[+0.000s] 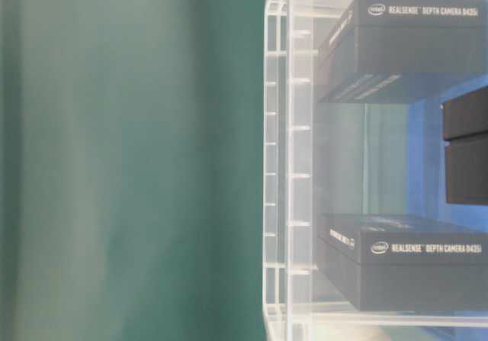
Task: Take the box out of the case with the right arm.
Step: 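Open the right gripper and withdraw it to the right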
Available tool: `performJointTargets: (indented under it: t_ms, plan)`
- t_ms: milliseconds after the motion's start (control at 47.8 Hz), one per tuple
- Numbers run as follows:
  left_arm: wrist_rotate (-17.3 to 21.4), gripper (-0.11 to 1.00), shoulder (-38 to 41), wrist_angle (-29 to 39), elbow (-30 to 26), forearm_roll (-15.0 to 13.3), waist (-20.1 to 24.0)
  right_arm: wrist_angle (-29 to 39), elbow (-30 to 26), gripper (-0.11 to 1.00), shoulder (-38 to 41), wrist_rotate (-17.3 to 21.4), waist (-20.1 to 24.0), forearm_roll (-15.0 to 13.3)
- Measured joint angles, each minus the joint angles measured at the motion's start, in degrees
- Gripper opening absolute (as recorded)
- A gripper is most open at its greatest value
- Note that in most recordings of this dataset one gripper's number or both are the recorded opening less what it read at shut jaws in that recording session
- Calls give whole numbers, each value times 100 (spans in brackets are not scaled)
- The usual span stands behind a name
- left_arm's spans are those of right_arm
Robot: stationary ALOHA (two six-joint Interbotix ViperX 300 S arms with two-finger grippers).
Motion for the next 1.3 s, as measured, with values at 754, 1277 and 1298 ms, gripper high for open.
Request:
performJointTargets:
  t_ms: [754,1277,1298]
  plan:
    - [0,0,18,0,-9,0,0,0,448,89,-457,-3516,-3270,-62]
    - [9,0,9,0,-9,-9,0,-132,457,89,-457,-4289,-4104,-62]
    - [9,0,9,0,-9,-9,0,-132,457,89,-457,-4289,-4113,-62]
